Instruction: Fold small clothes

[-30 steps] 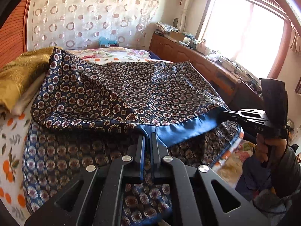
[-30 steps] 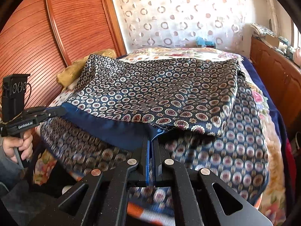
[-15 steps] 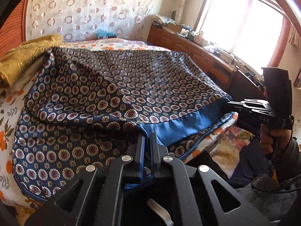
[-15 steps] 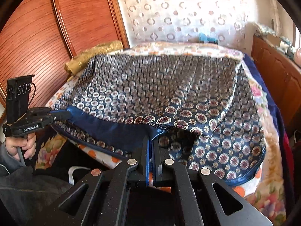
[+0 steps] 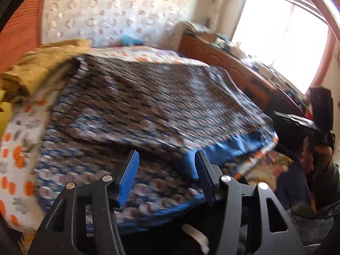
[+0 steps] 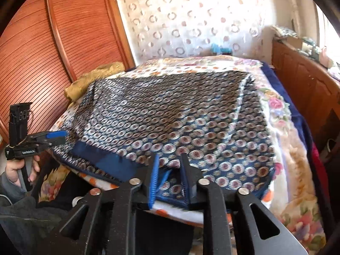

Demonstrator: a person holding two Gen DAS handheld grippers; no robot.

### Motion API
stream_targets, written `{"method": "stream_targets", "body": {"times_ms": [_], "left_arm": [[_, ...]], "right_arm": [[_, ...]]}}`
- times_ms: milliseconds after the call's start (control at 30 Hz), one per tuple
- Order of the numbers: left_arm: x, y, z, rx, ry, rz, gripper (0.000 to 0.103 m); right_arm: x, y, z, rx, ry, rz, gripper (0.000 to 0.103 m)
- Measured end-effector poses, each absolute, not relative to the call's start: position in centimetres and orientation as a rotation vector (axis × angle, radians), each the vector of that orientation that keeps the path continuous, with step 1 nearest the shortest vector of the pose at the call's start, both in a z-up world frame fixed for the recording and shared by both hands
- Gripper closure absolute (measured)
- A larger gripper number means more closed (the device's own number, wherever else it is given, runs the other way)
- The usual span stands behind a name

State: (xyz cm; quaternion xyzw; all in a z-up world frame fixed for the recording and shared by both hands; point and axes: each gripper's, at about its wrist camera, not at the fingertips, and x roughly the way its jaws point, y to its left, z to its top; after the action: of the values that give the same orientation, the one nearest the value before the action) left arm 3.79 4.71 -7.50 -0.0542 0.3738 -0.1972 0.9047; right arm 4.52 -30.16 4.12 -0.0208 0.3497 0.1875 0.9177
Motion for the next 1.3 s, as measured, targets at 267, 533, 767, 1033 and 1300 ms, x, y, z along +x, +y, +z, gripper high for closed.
{"method": "stream_targets", "body": {"times_ms": [267, 533, 767, 1033, 1300], "left_arm": [[6.5, 10.2, -6.7, -0.077, 0.705, -0.196, 0.047], [11.9, 14.4, -8.6, -0.136, 0.756, -0.117, 0.048], [14.7, 15.1, -10.7, -0.205, 0.825, -0.149, 0.065], [13.4, 14.7, -10.6, -0.122, 0.804, -0.122, 0.100], [12.7, 16.0, -8.5, -0.110, 0.730, -0.078, 0.098]], "right_arm": [[4.6, -31.1, 3.7, -0.054, 0.711, 0.263, 0.072], [5.5, -30.6, 3.0, -0.052, 0.732, 0.241, 0.072], [6.5, -30.7, 2.5, -0.049, 0.750, 0.235, 0.072], [6.9, -31.6, 1.6, -0.042, 0.778, 0.222, 0.071], [7.5, -32.1, 1.1, -0.024, 0.791, 0.216, 0.071]]}}
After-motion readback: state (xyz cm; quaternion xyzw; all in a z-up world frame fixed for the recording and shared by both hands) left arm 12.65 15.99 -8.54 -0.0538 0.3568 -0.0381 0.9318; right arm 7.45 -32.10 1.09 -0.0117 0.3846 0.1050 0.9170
